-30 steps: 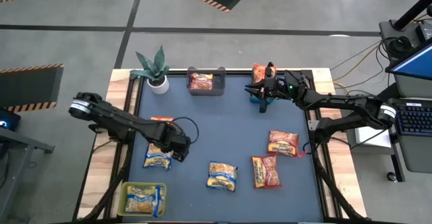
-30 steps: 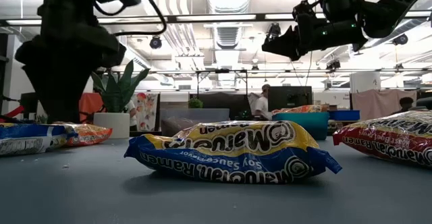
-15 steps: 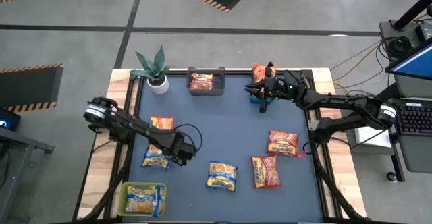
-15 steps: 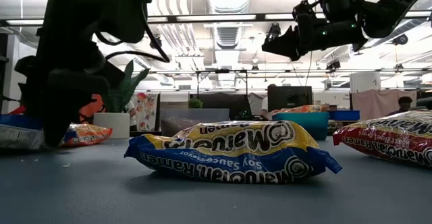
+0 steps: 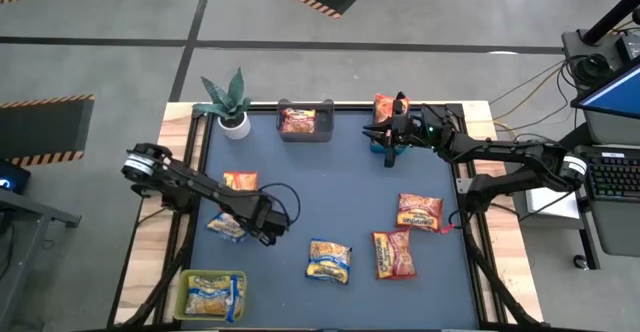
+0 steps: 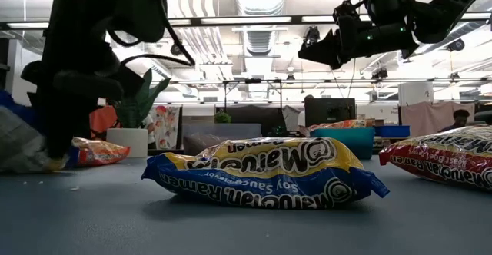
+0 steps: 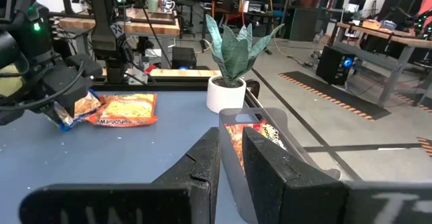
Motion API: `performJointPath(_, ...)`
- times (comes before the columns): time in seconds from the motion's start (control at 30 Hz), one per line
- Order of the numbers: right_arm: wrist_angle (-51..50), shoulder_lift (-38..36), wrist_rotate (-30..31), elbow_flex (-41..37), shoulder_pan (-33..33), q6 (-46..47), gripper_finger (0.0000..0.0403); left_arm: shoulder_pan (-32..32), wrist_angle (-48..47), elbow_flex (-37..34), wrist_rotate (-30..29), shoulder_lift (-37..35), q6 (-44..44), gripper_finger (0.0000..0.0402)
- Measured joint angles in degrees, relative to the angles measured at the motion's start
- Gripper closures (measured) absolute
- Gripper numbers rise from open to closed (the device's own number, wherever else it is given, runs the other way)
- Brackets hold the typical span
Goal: Sort Maruchan noodles
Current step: Put the blue noodle pack into the yellow bin
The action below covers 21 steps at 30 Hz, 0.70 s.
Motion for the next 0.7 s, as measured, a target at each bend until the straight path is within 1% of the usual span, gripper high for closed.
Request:
performJointPath(0.1,0.00,0.00,0.00,0.00,0.01,-0.02,0.0351,0.00,-0.13,0.31,0.24,-1.29,1.12,0.0351)
performJointPath(0.17,-0.01,0.00,0.01,0.00,0.00,-0.09,0.0351,0.00,-0.68,1.40,0.24,-1.80,2.91,0.0360)
performJointPath(0.27,-0.02,0.00,0.01,0.00,0.00,-0.11,0.0351,0.04,-1.35,3.86,-1.16,-2.62,6.97,0.0364)
performJointPath(0.37,0.00,0.00,-0.01,0.00,0.00,-0.11,0.0351,0.09,-2.31,6.95,-3.24,-2.62,13.37,0.0365)
performJointPath(0.5,0.00,0.00,0.01,0.02,0.00,0.02,0.0351,0.09,-6.33,11.26,-7.89,-2.62,21.81,0.0365)
performJointPath(0.63,0.00,0.00,-0.01,0.02,0.01,-0.11,0.0351,0.07,-11.55,15.94,-11.37,-2.62,27.80,0.0365)
performJointPath(0.7,0.00,0.00,0.01,0.02,0.00,-0.15,0.0351,-0.23,-13.73,18.97,-12.13,-2.66,31.57,0.0365)
